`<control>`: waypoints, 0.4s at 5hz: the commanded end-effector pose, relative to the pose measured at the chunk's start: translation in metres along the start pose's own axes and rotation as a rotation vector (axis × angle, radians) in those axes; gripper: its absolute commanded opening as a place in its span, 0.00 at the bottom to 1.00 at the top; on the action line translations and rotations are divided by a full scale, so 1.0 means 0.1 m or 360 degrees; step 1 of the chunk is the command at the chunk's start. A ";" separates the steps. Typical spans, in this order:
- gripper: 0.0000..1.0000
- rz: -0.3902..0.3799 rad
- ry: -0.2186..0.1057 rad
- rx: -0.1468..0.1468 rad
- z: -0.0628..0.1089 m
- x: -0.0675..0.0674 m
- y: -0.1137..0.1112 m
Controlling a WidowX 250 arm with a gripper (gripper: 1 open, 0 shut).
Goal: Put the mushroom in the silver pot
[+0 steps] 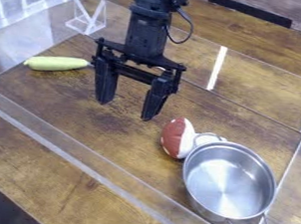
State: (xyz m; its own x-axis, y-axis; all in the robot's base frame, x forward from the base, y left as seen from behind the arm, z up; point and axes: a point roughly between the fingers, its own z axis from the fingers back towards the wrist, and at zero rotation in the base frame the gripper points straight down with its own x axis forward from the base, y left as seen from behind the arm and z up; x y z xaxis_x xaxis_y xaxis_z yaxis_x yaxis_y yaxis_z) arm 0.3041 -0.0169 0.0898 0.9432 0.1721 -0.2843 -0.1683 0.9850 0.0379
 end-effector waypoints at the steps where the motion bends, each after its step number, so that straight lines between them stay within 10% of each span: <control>1: 1.00 -0.0055 -0.0099 -0.0008 0.25 -0.10 -0.12; 2: 1.00 -0.0119 -0.0099 -0.0003 0.28 -0.04 -0.09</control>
State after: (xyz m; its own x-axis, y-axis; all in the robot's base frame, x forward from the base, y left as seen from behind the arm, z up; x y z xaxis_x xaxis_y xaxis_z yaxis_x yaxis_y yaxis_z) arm 0.3030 -0.0291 0.0964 0.9491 0.0988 -0.2990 -0.0952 0.9951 0.0266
